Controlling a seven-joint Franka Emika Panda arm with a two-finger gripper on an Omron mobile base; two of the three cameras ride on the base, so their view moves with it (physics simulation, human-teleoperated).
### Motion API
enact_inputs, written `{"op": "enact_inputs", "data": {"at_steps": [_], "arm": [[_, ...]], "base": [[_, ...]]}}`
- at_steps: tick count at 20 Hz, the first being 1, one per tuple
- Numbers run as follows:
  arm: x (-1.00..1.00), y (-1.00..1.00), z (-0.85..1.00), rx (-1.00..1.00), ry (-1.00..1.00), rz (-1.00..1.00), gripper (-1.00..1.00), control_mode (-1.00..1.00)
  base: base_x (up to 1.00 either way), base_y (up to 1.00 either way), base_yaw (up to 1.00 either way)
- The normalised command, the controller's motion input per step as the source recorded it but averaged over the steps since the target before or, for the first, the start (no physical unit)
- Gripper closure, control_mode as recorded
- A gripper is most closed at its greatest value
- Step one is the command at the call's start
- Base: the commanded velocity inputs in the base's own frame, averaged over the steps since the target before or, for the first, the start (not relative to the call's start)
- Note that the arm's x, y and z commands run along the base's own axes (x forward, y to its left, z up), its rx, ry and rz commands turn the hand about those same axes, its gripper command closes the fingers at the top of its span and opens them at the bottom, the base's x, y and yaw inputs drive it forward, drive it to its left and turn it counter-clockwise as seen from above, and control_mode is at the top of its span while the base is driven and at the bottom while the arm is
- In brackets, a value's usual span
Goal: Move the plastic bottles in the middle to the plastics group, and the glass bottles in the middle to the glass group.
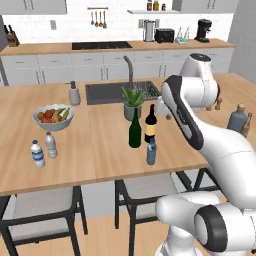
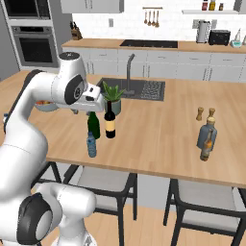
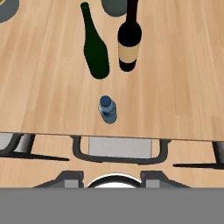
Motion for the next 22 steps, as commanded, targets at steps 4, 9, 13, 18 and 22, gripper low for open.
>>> {"op": "enact_inputs", "data": {"at_steps": [4, 9, 13, 18, 22], "arm": [[-0.10, -0.06, -0.12, -0.02, 0.00, 0.01, -1.00, -1.00], [-0.21, 0.00, -0.35, -0.03, -0.01, 0.09, -1.00, -1.00], [-0.05, 0.03, -0.43, 0.00, 0.00, 0.04, -1.00, -1.00], [0.08, 0.05, -0.37, 0.00, 0.00, 0.00, -1.00, -1.00], [0.20, 0.13, -0.28, 0.00, 0.00, 0.00, -1.00, -1.00]], "base": [[0.00, 0.00, 0.00], [0.00, 0.00, 0.00], [0.00, 0.00, 0.00], [0.00, 0.00, 0.00], [0.00, 0.00, 0.00]]}}
